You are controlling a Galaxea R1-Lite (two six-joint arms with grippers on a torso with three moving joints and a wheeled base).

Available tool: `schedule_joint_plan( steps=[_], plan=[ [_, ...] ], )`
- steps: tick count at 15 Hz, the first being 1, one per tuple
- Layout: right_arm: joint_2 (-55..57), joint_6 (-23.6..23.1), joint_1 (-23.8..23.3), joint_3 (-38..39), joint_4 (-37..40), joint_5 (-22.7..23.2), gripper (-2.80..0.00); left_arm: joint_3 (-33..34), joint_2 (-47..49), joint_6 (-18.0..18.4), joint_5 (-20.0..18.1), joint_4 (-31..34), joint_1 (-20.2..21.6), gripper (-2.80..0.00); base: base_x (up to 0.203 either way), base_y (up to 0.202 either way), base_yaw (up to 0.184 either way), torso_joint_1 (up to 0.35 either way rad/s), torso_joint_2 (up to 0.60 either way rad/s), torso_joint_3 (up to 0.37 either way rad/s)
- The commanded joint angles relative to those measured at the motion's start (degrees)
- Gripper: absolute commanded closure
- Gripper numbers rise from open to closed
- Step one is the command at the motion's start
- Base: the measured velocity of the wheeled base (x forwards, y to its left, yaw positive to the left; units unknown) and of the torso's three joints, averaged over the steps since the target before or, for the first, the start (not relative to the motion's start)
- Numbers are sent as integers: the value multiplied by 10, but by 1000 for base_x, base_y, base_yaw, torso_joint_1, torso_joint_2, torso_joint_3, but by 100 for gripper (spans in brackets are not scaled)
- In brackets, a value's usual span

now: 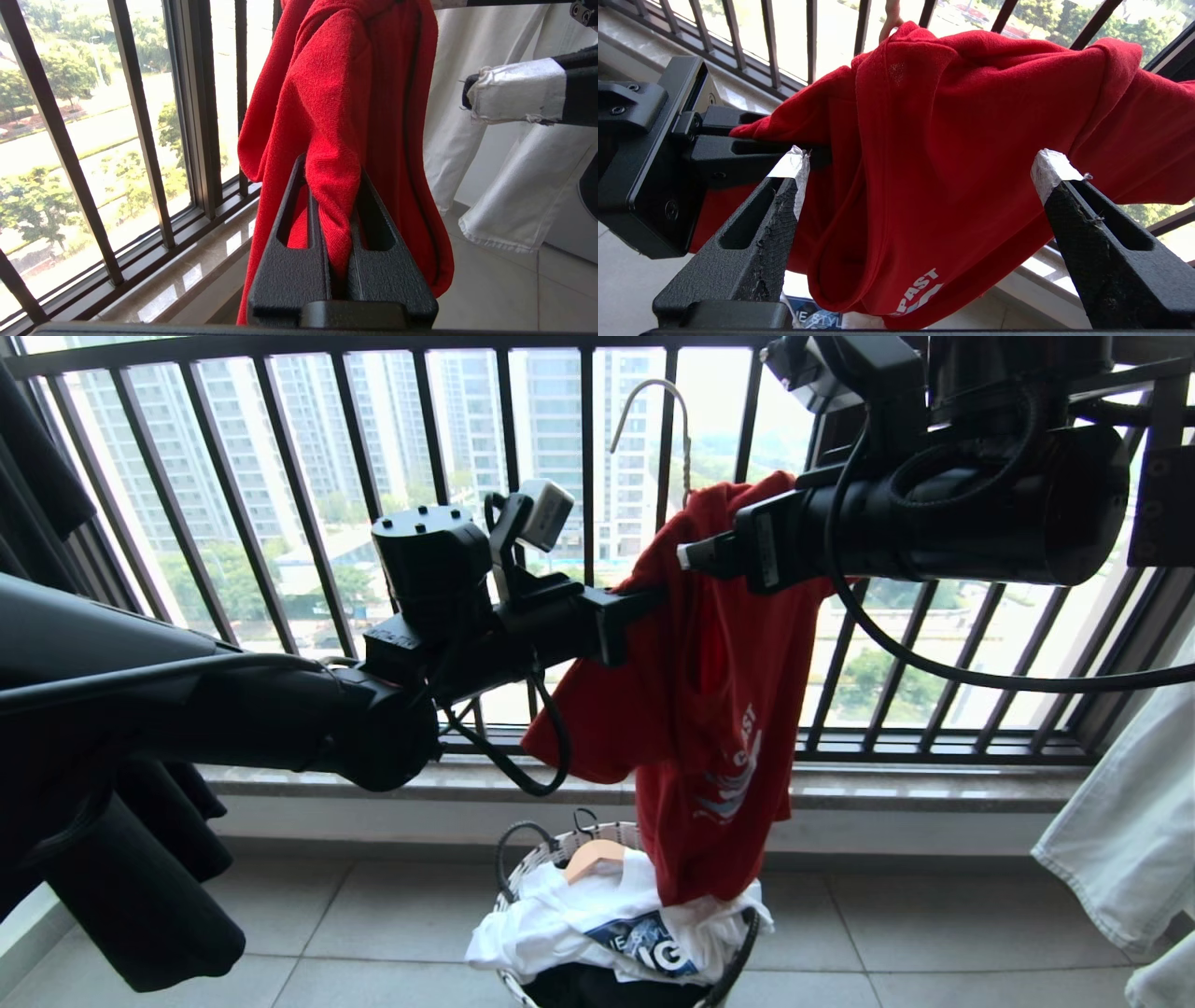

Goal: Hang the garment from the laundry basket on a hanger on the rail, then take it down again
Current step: Hang the clothes on the clothes rack

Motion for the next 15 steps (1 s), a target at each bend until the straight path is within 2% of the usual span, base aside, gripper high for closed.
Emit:
schedule_joint_plan(
  steps=[1, 5, 6, 9, 11, 12, 15],
  plan=[
    [-15, -1, 11, 15, 1, -1, -280, -5, -8, -5, -1, -3, 5, 0, 0, 0, 0, 0, 0, 0],
    [-47, -1, 21, 66, 10, -1, -280, -18, -20, -48, -2, -2, 20, 0, 0, 0, 0, 0, 0, 0],
    [-61, -2, 21, 86, 11, -2, 0, -19, -26, -55, -4, 0, 23, 0, 0, 0, 0, 0, 0, 0],
    [-103, -13, 10, 125, 13, -3, 0, -16, -37, -57, -8, 8, 24, 0, 0, 0, 0, 0, 0, 0],
    [-122, -38, -4, 125, 27, -3, 0, -17, -50, -59, -11, 55, 24, 0, 0, 0, 0, 0, 0, 0],
    [-127, -40, -5, 117, 69, -3, 0, -17, -59, -65, -21, 84, 24, 0, 0, 0, 0, 0, 0, 0],
    [-129, -40, -4, 61, 179, -11, 0, -11, -73, -93, -91, 116, 31, 0, 0, 0, 0, 0, 0, 0]
  ],
)
